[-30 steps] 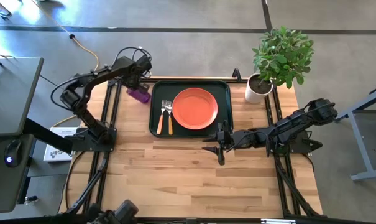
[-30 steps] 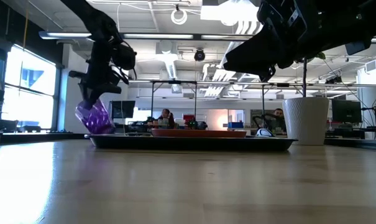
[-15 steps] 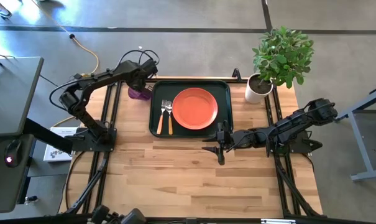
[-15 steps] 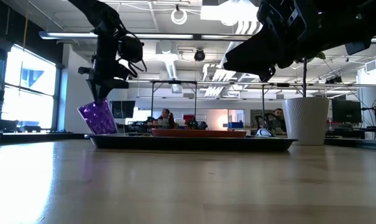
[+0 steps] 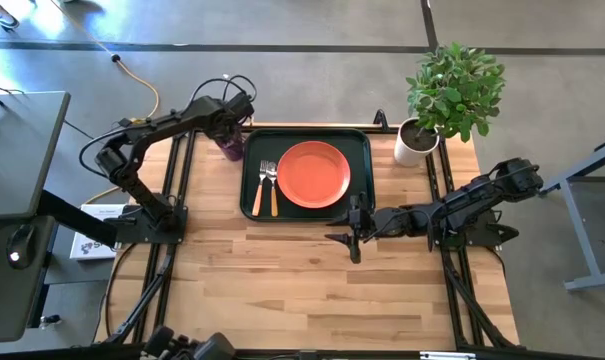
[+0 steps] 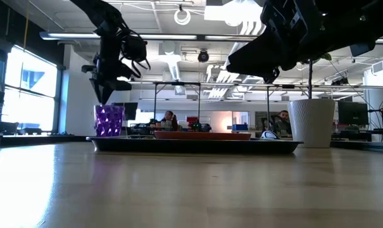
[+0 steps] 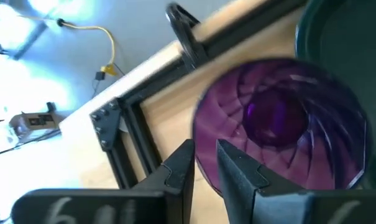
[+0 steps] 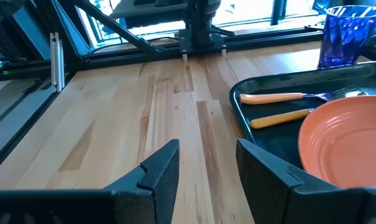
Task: Pick and place plate/cup/fork/spoon on tray
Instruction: Put the purple glass on the black serving tray to the top right of the orange plate
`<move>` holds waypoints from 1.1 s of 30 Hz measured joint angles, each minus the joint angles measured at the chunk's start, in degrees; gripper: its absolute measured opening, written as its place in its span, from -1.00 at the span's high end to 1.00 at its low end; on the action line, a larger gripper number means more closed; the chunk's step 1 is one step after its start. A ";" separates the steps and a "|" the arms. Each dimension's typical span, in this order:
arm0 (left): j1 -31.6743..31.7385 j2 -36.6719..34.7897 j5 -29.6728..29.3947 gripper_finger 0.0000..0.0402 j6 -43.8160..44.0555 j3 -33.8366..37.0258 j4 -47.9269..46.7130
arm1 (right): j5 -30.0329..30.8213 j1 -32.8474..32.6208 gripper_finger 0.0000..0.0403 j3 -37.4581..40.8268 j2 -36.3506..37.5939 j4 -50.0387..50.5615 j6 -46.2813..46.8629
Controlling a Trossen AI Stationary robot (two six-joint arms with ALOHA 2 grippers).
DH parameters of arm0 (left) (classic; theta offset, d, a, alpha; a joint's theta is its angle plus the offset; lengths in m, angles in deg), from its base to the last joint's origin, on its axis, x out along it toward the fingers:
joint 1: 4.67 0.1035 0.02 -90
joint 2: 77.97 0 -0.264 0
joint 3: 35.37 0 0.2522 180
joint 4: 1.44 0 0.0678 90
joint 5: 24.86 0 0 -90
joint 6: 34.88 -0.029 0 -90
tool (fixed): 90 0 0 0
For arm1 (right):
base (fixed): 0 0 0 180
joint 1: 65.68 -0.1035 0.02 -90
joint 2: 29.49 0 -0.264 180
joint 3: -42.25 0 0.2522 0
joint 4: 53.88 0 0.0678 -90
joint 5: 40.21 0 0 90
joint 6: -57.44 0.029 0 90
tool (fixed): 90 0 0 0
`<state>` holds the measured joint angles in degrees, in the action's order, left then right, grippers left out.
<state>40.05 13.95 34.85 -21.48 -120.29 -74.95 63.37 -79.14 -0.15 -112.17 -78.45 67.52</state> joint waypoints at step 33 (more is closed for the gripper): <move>11.16 0.22 17.75 0.50 -1.85 5.49 5.66 | -0.23 -0.08 0.26 0.00 -0.02 4.59 1.49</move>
<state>51.21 14.17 52.60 -23.33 -114.80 -69.29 63.14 -79.22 -0.16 -112.19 -73.86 69.02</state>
